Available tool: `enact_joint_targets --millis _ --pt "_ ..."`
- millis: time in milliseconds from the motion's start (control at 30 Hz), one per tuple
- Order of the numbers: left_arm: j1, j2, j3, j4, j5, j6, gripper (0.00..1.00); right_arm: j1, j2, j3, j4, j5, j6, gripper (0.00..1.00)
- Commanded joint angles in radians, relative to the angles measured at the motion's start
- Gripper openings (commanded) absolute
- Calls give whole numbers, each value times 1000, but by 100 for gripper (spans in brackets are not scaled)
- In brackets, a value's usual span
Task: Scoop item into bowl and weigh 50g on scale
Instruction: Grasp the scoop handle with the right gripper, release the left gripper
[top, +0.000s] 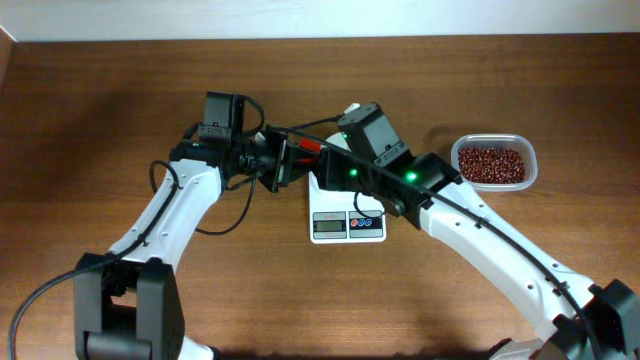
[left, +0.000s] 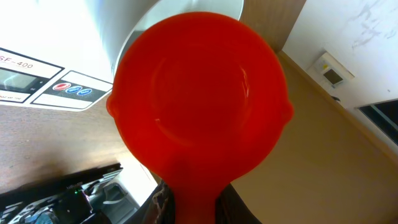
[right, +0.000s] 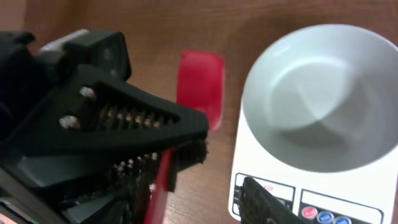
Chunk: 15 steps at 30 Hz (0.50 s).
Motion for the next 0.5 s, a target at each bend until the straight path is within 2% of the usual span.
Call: enact_joint_targets --millis 0,467 --pt "-3 -15 13 2 -10 -9 0 11 5 14 20 -6 8 43" --pt "-3 -15 13 2 5 -10 0 25 6 14 33 17 61 30"
